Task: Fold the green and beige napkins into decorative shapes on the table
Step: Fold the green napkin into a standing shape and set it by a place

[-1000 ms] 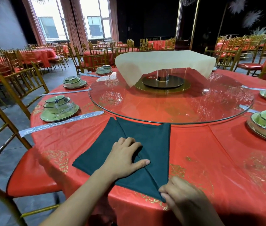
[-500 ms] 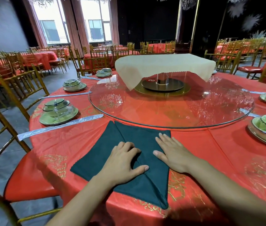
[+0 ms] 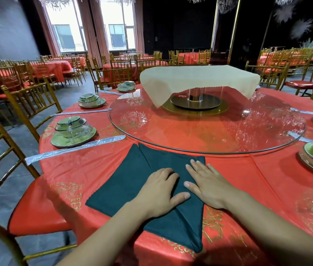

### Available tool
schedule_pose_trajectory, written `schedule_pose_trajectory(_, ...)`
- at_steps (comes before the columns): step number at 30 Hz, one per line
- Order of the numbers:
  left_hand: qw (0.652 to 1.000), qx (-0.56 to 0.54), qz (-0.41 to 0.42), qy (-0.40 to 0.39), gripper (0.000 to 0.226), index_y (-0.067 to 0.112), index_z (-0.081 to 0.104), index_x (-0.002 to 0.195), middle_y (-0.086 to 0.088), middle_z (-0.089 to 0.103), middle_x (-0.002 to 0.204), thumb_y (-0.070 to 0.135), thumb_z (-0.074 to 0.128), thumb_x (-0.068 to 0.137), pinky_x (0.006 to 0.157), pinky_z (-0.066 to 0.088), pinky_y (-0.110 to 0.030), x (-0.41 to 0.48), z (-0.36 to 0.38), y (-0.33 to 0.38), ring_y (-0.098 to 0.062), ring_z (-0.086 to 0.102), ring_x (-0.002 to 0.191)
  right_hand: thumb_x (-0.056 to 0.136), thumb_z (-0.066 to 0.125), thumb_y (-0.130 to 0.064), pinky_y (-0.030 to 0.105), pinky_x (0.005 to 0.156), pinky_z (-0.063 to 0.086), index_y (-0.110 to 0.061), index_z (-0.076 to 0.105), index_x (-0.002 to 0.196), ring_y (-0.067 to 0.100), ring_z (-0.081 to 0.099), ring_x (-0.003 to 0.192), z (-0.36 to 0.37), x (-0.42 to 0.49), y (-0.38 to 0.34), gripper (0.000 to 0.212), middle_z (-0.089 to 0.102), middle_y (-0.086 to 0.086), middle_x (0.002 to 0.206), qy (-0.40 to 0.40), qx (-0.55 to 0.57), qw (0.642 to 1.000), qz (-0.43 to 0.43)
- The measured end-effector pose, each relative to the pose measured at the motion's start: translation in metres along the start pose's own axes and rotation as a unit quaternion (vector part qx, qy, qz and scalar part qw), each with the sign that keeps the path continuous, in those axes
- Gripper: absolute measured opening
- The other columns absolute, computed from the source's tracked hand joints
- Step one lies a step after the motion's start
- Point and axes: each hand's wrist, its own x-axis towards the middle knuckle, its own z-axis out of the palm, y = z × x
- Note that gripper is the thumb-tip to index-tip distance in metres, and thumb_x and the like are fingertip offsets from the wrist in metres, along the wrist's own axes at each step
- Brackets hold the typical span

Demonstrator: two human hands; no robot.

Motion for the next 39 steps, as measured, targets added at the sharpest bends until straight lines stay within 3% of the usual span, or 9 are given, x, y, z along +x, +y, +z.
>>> schedule_pose_trajectory(2, 1.0, 0.012, -0.001, -0.002, 0.104, 0.018, 0.036, 0.14, -0.009, 0.034, 0.143, 0.085, 0.004, 0.066, 0.111, 0.02, -0.035, -0.003, 0.005, 0.001, -0.024, 0.029, 0.133, 0.031, -0.039, -0.082, 0.032, 0.113, -0.015, -0.025, -0.011, 0.147, 0.011, -0.02, 0.141, -0.001, -0.002, -0.001, 0.133, -0.018, -0.002, 0.155, 0.001, -0.001, 1.0, -0.003)
schedule_pose_trajectory(6, 0.999, 0.036, 0.009, -0.016, 0.095, 0.035, 0.024, 0.144, 0.0, 0.019, 0.154, 0.082, 0.007, 0.064, 0.113, 0.012, -0.038, -0.003, 0.003, 0.003, -0.024, 0.019, 0.138, 0.032, -0.038, -0.083, 0.034, 0.114, -0.016, -0.03, -0.01, 0.147, 0.013, -0.022, 0.141, -0.003, -0.002, -0.001, 0.129, -0.017, -0.005, 0.155, 0.001, -0.012, 1.0, -0.017)
schedule_pose_trajectory(13, 0.998, 0.055, 0.001, -0.036, 0.092, 0.041, 0.016, 0.145, 0.005, 0.018, 0.155, 0.081, 0.005, 0.063, 0.113, 0.007, -0.036, -0.004, 0.001, 0.004, -0.023, 0.013, 0.14, 0.037, -0.03, -0.088, 0.024, 0.111, -0.015, -0.022, -0.008, 0.148, -0.003, -0.021, 0.132, -0.012, 0.002, 0.021, 0.131, -0.017, -0.006, 0.154, -0.001, 0.036, 0.999, -0.023)
schedule_pose_trajectory(23, 0.997, 0.064, 0.003, -0.053, 0.091, 0.042, 0.015, 0.145, 0.002, 0.017, 0.155, 0.08, 0.002, 0.064, 0.113, 0.006, -0.036, -0.004, 0.0, 0.005, -0.024, 0.012, 0.14, 0.039, -0.029, -0.089, 0.027, 0.111, -0.017, -0.02, -0.012, 0.147, -0.002, -0.023, 0.133, -0.008, 0.005, 0.03, 0.129, -0.026, -0.012, 0.147, -0.018, -0.001, 1.0, -0.013)
schedule_pose_trajectory(34, 0.996, 0.062, -0.005, -0.057, 0.095, 0.043, 0.018, 0.144, 0.003, 0.018, 0.155, 0.081, 0.0, 0.06, 0.112, 0.008, -0.036, -0.004, -0.002, 0.008, -0.024, 0.015, 0.138, 0.035, -0.031, -0.088, 0.026, 0.112, -0.016, -0.019, -0.009, 0.148, -0.005, -0.021, 0.132, -0.013, -0.004, 0.025, 0.134, -0.019, -0.006, 0.154, -0.009, 0.013, 1.0, 0.009)
schedule_pose_trajectory(39, 0.996, 0.069, 0.001, -0.05, 0.097, 0.042, 0.019, 0.144, 0.002, 0.02, 0.154, 0.083, -0.001, 0.058, 0.111, 0.011, -0.038, -0.003, -0.002, 0.007, -0.025, 0.017, 0.137, 0.053, -0.024, -0.082, 0.027, 0.112, -0.019, -0.025, -0.013, 0.146, 0.0, -0.025, 0.136, -0.011, -0.034, 0.0, 0.11, -0.027, -0.013, 0.145, 0.005, -0.003, 0.998, -0.068)
